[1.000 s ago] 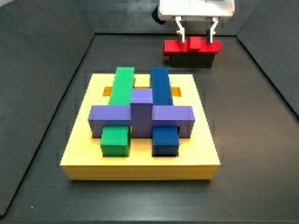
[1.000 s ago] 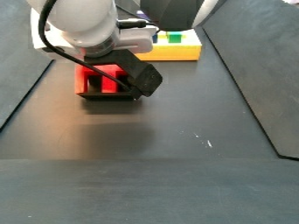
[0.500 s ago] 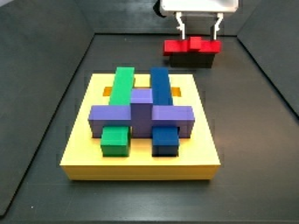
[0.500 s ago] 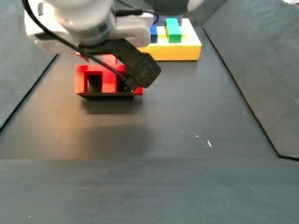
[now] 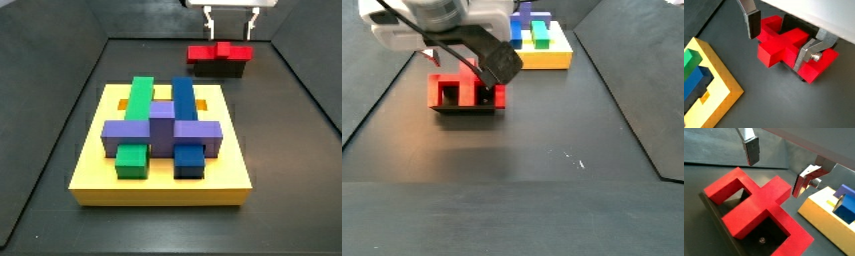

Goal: Pick up the red object. Move up. Place the red object on the fixture. Regrasp the red object. Move to above the board. Insert the red object.
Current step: Regrasp the red object.

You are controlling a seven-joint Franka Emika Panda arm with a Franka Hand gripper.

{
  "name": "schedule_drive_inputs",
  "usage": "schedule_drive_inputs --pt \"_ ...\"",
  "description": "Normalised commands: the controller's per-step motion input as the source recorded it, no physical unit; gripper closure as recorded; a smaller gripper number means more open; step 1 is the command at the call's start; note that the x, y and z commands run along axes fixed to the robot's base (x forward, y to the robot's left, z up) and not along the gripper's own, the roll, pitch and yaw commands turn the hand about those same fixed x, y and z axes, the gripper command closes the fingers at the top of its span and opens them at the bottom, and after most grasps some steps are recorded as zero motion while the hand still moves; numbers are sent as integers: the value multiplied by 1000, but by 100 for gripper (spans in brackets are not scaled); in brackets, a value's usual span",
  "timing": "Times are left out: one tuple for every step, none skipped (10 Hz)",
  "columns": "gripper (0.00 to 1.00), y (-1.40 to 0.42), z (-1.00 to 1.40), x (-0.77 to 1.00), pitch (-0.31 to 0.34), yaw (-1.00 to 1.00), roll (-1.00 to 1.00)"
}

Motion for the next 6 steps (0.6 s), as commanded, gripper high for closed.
schedule_drive_inputs --pt "0 0 174 0 0 0 666" --pt "0 0 200 -66 0 0 683" --pt "0 -11 189 -83 0 0 723" --pt "0 -6 154 -120 0 -40 817" --pt "0 -40 106 -97 0 -43 820" --pt "0 -114 100 -69 0 -9 826"
